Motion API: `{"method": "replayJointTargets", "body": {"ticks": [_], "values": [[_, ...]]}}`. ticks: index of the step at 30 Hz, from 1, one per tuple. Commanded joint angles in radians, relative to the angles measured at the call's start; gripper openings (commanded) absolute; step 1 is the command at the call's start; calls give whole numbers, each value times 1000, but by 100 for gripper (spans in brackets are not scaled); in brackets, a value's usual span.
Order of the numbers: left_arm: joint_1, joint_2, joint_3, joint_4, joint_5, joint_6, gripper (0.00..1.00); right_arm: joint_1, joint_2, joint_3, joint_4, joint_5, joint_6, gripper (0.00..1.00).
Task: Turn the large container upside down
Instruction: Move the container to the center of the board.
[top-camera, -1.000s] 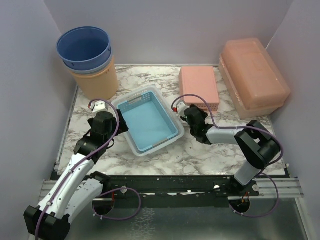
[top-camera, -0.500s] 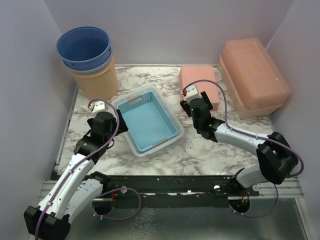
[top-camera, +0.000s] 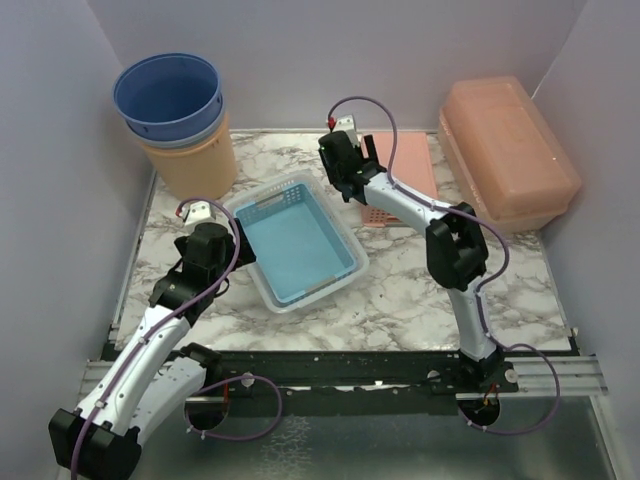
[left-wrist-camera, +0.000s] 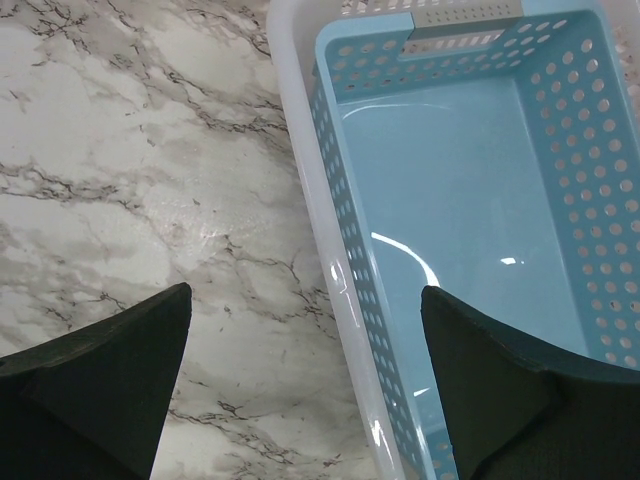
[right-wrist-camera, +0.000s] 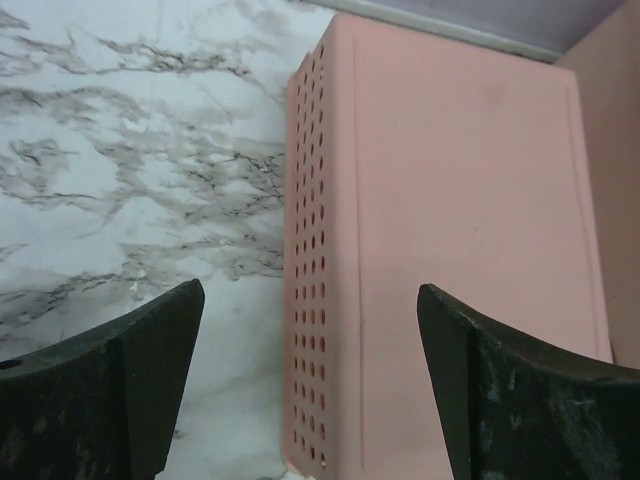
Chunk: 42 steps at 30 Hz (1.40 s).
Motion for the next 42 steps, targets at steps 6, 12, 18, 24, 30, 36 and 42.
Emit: {"method": "replayJointTargets", "body": {"ticks": [6,12,18,24,30,36,42], "values": [[7,8,-4,3,-24,4,98,-57,266,172,-48,167,-152,94],[7,27,0,3,-18,8,98,-104,389,174,233,310,-392,97],[7,23,-2,1,-23,8,98,-178,450,286,232,255,-402,98],[7,26,-2,-1,-25,6,98,-214,516,357,234,219,-440,99],[7,24,-2,-5,-27,-1,98,-242,503,307,268,178,-456,100],[7,43,0,-5,-22,3,98,-254,480,294,233,186,-413,100],[7,47,0,-5,-19,3,98,-275,502,342,144,238,-332,100]]}}
